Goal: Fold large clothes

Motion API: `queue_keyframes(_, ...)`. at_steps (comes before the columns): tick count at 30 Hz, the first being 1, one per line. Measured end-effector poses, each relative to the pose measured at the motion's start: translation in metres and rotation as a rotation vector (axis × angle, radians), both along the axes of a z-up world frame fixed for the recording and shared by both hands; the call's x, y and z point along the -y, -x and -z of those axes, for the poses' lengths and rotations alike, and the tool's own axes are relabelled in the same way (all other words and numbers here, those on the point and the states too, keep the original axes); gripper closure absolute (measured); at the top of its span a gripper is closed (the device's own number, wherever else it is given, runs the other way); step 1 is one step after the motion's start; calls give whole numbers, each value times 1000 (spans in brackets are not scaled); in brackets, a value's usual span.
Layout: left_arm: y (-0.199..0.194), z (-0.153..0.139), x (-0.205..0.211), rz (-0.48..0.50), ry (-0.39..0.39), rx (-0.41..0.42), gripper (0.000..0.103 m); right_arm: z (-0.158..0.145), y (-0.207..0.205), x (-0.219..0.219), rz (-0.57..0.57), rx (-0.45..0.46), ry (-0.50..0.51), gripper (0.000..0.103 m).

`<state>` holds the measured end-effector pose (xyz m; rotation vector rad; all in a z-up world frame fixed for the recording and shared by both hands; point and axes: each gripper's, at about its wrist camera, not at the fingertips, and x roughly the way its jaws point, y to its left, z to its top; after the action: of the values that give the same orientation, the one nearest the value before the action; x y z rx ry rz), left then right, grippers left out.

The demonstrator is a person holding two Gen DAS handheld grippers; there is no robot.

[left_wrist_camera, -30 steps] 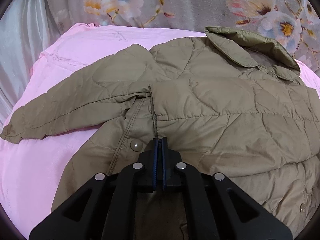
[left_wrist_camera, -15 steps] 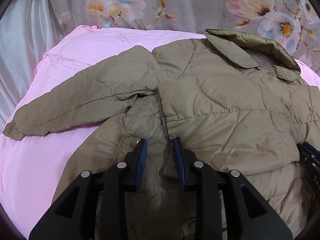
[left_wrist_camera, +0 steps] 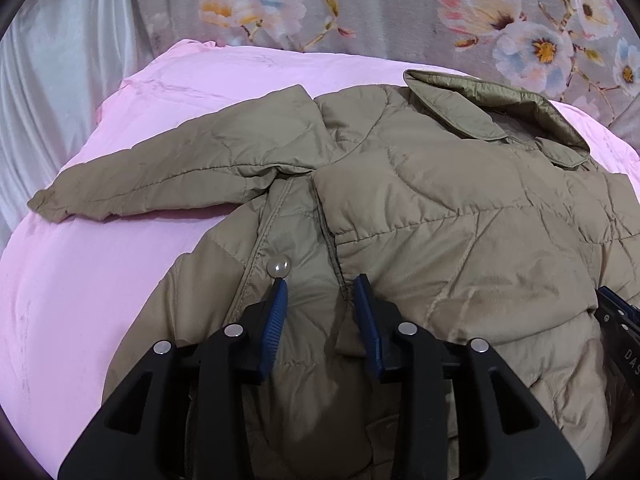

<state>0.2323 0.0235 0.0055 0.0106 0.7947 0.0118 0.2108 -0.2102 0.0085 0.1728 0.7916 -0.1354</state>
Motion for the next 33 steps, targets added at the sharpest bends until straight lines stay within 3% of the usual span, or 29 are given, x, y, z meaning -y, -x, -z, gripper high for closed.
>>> queue_keyframes(1, 3, -2, -5, -5, 22, 1, 59, 0, 1, -1, -3, -2, 6, 79)
queue_keyframes(2, 5, -5, -10, -4, 50, -1, 48, -1, -1, -1, -3, -4, 8, 79)
queue_keyframes(4, 8, -16, -34, -5, 160, -12, 40, -4, -2, 2, -2, 4, -8, 78)
queue_keyframes(6, 10, -31, -66, -45, 250, -8, 13, -9, 1, 6, -2, 29, -35, 75)
queue_keyframes(7, 9, -36, -79, -74, 270, -1, 9, -12, 6, 9, 1, 53, -51, 69)
queue_keyframes(10, -7, -54, -156, -230, 346, 33, 8, -16, 13, 10, 4, 97, -61, 55)
queue_keyframes(16, -55, -26, -303, -574, 407, -41, 8, -12, 9, 5, -7, 81, -57, 51)
queue_keyframes(17, -58, -20, -315, -606, 416, -55, 8, -12, 9, 5, -8, 81, -60, 50)
queue_keyframes(20, -72, 12, -360, -696, 553, -105, 7, -11, 8, 5, -7, 78, -58, 48)
queue_keyframes(22, -75, 6, -363, -706, 522, -56, 7, -11, 7, 5, -8, 75, -53, 47)
queue_keyframes(23, -80, 3, -360, -693, 502, -54, 11, -11, 7, 5, -8, 72, -49, 47)
queue_keyframes(25, -88, 1, -354, -651, 504, -53, 32, -10, 7, 4, -6, 70, -44, 46)
queue_keyframes(26, -93, -1, -348, -627, 500, -59, 47, -10, 6, 3, -4, 71, -44, 45)
queue_keyframes(28, -99, -10, -333, -608, 447, -59, 62, -10, 6, 3, -3, 71, -44, 45)
queue_keyframes(30, -101, -30, -314, -573, 364, -22, 90, -10, 6, 4, 0, 74, -42, 44)
queue_keyframes(31, -102, -43, -303, -551, 340, 1, 96, -10, 7, 3, 3, 77, -41, 43)
queue_keyframes(33, -96, -69, -285, -500, 331, 53, 99, -12, 8, 3, 12, 85, -39, 41)
